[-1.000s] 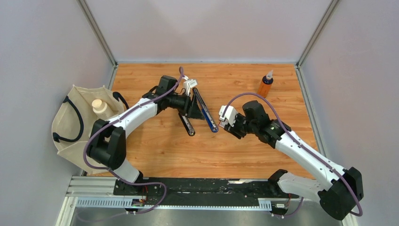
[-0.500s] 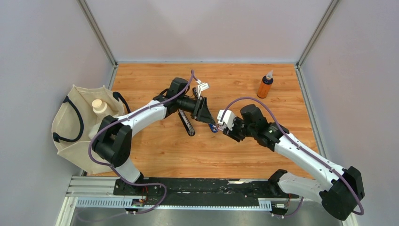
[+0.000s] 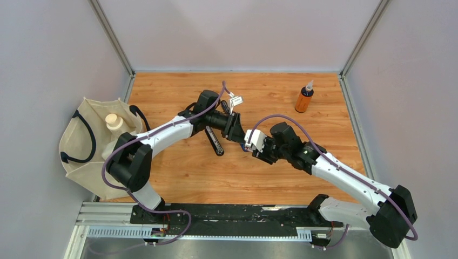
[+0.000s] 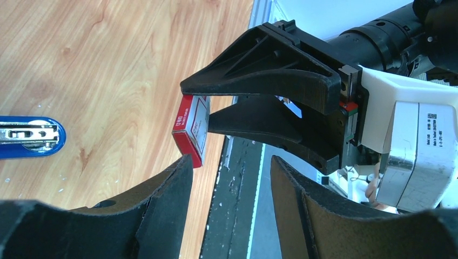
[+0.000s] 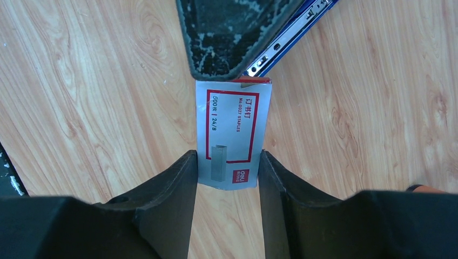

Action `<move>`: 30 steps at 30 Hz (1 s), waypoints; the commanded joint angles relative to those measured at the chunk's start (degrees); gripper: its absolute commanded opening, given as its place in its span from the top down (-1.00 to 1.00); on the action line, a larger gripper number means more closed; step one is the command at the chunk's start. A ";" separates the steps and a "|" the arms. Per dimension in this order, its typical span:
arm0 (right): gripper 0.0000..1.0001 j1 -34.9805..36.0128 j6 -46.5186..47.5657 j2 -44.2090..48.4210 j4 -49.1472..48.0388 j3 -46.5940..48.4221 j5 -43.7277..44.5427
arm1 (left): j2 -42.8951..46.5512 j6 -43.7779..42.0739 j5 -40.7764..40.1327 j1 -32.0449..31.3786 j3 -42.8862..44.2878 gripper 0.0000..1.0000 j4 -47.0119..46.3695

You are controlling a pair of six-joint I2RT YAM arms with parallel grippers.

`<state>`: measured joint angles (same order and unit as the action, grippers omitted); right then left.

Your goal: Load the staples into the stapler

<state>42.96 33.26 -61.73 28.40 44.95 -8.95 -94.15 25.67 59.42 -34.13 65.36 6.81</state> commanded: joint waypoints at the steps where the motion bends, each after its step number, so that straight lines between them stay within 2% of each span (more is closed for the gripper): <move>1: 0.10 0.37 0.58 0.56 -3.09 0.14 1.22 | -0.51 0.08 0.35 -0.76 0.55 -0.26 -1.98; 30: 0.11 0.46 0.76 2.41 -3.09 -0.39 0.69 | -1.04 -4.23 -2.38 -2.78 1.96 -0.26 2.42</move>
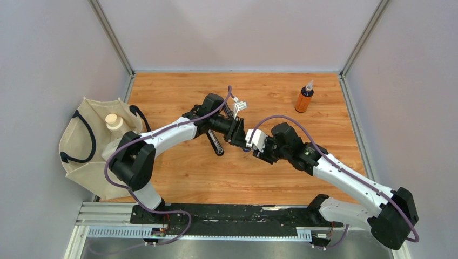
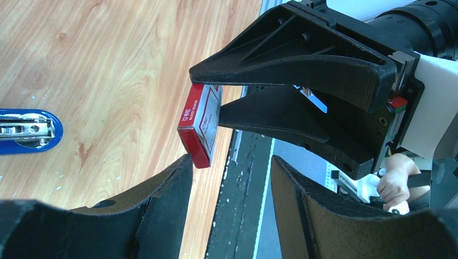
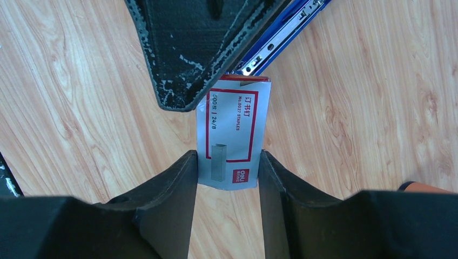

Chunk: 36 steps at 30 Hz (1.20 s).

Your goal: Load the staples into the stapler

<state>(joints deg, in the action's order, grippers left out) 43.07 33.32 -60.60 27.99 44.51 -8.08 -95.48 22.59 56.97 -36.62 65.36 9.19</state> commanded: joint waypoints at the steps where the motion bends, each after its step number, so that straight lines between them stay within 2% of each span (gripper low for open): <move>1: 0.11 0.35 0.69 1.10 -2.76 0.05 -0.01 | 0.21 -1.06 0.24 -0.29 2.05 -0.25 -0.05; 36: 0.12 2.19 0.08 -0.05 -3.55 0.84 1.40 | -0.58 1.14 1.04 -2.66 1.52 -0.25 -2.42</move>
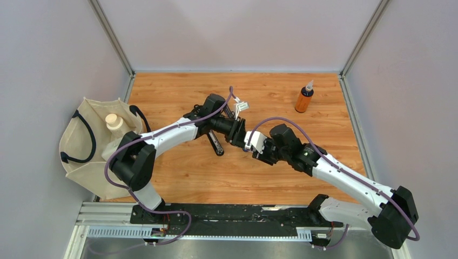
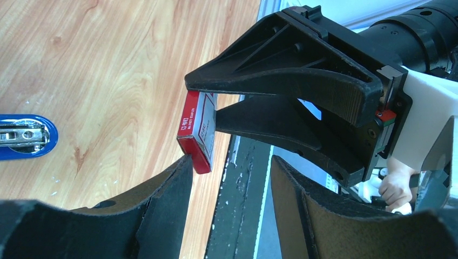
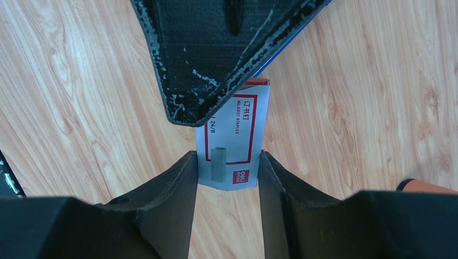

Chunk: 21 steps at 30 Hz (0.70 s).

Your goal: Load the staples into the stapler

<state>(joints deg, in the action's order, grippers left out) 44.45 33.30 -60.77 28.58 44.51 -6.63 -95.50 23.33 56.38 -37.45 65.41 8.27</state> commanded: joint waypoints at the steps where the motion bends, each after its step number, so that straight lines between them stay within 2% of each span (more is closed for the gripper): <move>1: 0.12 0.82 0.01 0.22 -4.14 0.93 -0.05 | -0.65 0.31 1.63 -2.01 1.48 -0.25 -1.51; 11: 0.17 0.91 -0.25 0.92 -4.50 0.67 0.57 | -1.35 -0.48 1.10 -2.10 2.18 -0.25 -0.11; 21: 0.17 0.91 0.45 1.53 -5.02 -0.21 2.06 | 1.98 -0.57 1.36 0.10 2.10 -0.26 -0.01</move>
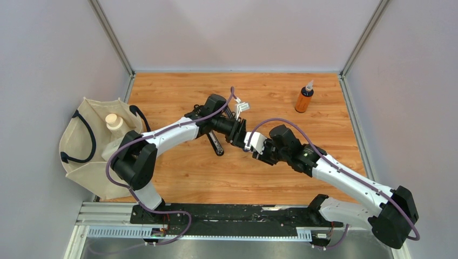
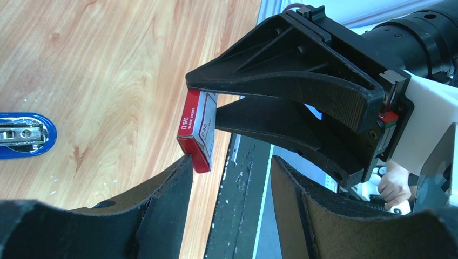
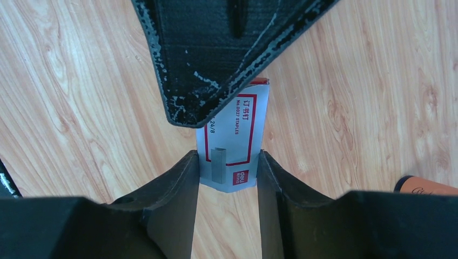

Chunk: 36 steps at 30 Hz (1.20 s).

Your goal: Load the staples into the stapler

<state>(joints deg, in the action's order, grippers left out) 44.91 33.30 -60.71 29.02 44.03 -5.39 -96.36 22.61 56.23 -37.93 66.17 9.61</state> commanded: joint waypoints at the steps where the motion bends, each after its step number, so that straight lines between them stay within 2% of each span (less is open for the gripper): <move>1: 0.17 0.36 0.45 1.47 -5.46 0.35 0.82 | 3.10 0.41 1.69 0.75 1.07 -0.26 -2.13; 36: 0.17 0.36 -0.69 2.00 -5.90 0.79 0.03 | 0.56 2.35 2.48 -0.91 0.54 -0.25 -4.07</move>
<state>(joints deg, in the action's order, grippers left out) 44.95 33.28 -59.99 27.16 43.90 -4.36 -95.07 24.40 57.10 -37.60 66.04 7.40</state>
